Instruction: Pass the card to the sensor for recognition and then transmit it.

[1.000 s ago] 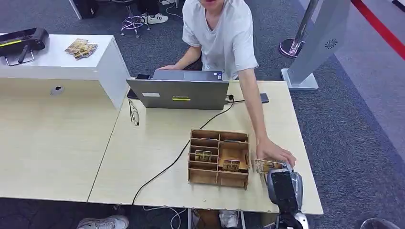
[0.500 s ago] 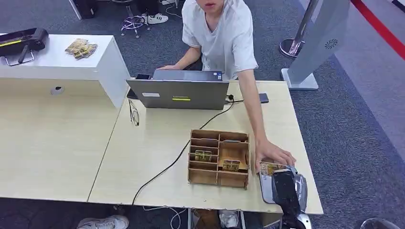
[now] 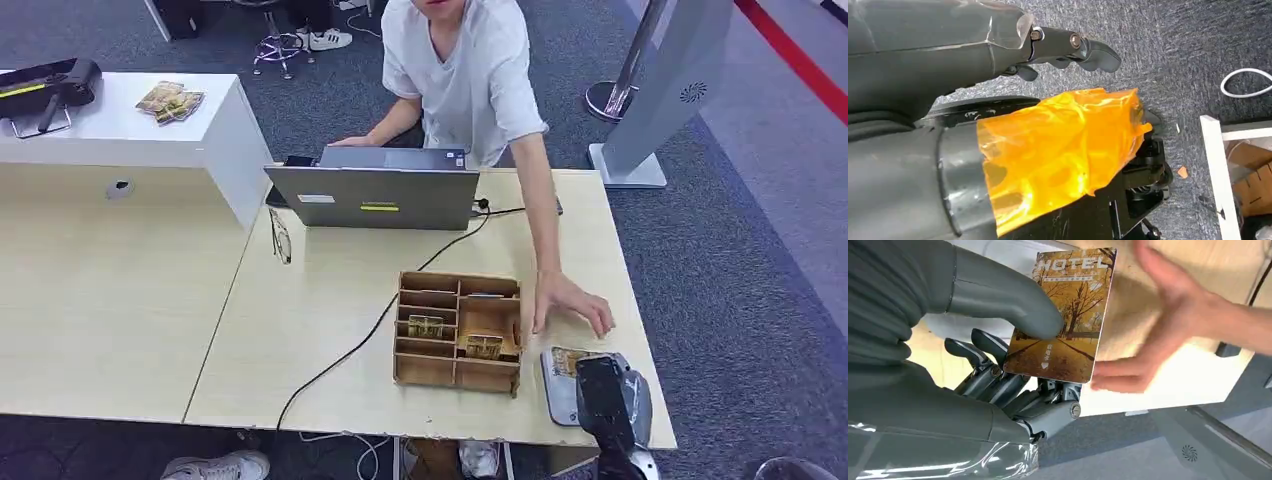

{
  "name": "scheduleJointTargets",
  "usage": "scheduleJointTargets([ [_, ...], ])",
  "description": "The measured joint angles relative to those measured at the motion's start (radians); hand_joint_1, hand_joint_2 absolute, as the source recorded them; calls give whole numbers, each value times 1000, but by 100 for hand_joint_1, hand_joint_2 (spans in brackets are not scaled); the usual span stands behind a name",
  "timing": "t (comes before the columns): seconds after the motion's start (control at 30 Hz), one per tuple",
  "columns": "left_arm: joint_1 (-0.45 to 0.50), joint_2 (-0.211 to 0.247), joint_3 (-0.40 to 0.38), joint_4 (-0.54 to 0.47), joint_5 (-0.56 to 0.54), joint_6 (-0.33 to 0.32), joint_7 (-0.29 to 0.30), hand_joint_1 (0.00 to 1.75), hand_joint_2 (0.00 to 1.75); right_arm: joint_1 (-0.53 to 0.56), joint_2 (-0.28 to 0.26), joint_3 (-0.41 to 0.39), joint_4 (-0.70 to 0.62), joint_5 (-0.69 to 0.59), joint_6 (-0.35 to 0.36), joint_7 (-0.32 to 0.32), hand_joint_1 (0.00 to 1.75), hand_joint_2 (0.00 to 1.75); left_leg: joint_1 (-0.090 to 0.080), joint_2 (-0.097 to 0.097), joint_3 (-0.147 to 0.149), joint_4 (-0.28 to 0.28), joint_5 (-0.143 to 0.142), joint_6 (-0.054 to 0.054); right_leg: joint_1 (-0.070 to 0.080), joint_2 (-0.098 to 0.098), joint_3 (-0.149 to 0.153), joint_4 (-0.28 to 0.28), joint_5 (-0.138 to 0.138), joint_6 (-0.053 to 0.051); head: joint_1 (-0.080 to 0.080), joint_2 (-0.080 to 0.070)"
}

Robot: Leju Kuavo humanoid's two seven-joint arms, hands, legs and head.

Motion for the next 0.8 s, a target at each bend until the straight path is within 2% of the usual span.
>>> scheduleJointTargets([
  [0.23, 4, 3, 0, 0, 2, -100, 20, 0, 0, -10, 0, -9, 5, 24, 48, 28, 175, 175, 0, 0, 0, 0, 0, 0, 0, 0, 0, 0, 0, 0, 0, 0],
  [0.4, 6, 23, -3, 7, 2, -195, 40, 0, 0, -34, 0, -11, 29, 41, 84, 40, 175, 175, -1, -1, 0, 0, 0, 0, -1, 0, 0, 0, 0, 0, 0, 0],
  [0.6, 10, 88, -20, 15, -1, -404, 55, 0, 0, -85, 0, -4, 81, 59, 114, 53, 175, 175, 0, -1, 0, 0, 0, 0, 0, -1, 1, 0, 0, 0, 0, 0],
  [0.8, 43, 142, -38, 19, -1, -561, 67, 0, 0, -140, -1, 15, 147, 60, 125, 60, 175, 175, 0, -1, 0, 0, 0, 0, 0, -1, 1, 0, 0, 0, 0, 0],
])
